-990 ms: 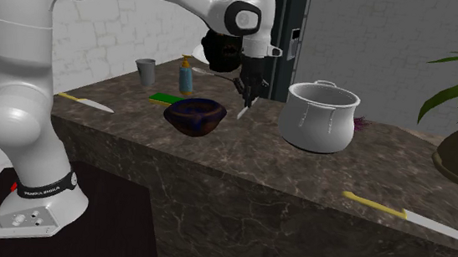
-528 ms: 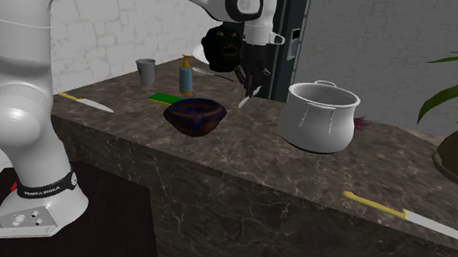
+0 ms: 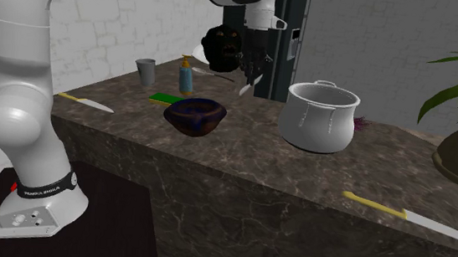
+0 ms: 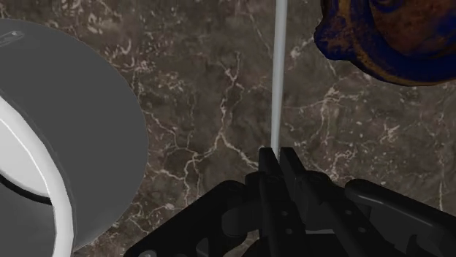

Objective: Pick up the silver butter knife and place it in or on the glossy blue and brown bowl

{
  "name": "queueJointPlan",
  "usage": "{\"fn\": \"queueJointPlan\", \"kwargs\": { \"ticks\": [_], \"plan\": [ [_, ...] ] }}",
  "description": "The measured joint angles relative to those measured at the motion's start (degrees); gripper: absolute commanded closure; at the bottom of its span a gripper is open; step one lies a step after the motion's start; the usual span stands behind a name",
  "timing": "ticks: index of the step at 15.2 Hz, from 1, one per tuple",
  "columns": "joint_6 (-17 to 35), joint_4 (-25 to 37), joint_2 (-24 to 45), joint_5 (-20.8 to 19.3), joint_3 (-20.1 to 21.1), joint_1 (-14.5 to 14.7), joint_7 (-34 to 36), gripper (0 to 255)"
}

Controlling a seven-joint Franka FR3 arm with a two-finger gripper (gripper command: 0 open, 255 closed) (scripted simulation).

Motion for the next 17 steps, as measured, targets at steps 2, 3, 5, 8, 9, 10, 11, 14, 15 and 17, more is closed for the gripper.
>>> {"fn": "queueJointPlan", "kwargs": {
  "ticks": [2, 3, 5, 8, 9, 10, 11, 14, 15, 17],
  "plan": [
    [-1.3, 1.3, 0.0, 0.0, 0.0, 0.0, 0.0, 255],
    [-2.1, 2.1, 0.0, 0.0, 0.0, 0.0, 0.0, 255],
    [-3.7, 4.0, 0.3, 0.0, 0.0, 0.0, -0.1, 255],
    [-3.6, 0.7, -2.9, -0.1, 0.1, 0.2, 0.2, 255],
    [-3.6, -1.2, -4.7, -0.1, 0.2, 0.3, 0.4, 255],
    [-3.1, -4.0, -7.1, -0.2, 0.2, 0.4, 0.5, 255],
    [-2.5, -7.2, -9.7, -0.3, 0.2, 0.5, 0.7, 255],
    [-1.1, -16.1, -17.2, -0.5, 0.4, 0.6, 1.1, 255],
    [-1.3, -18.4, -19.6, -0.6, 0.5, 0.7, 1.2, 255],
    [-1.5, -22.4, -23.9, -0.6, 0.8, 0.9, 1.7, 255]
  ]
}}
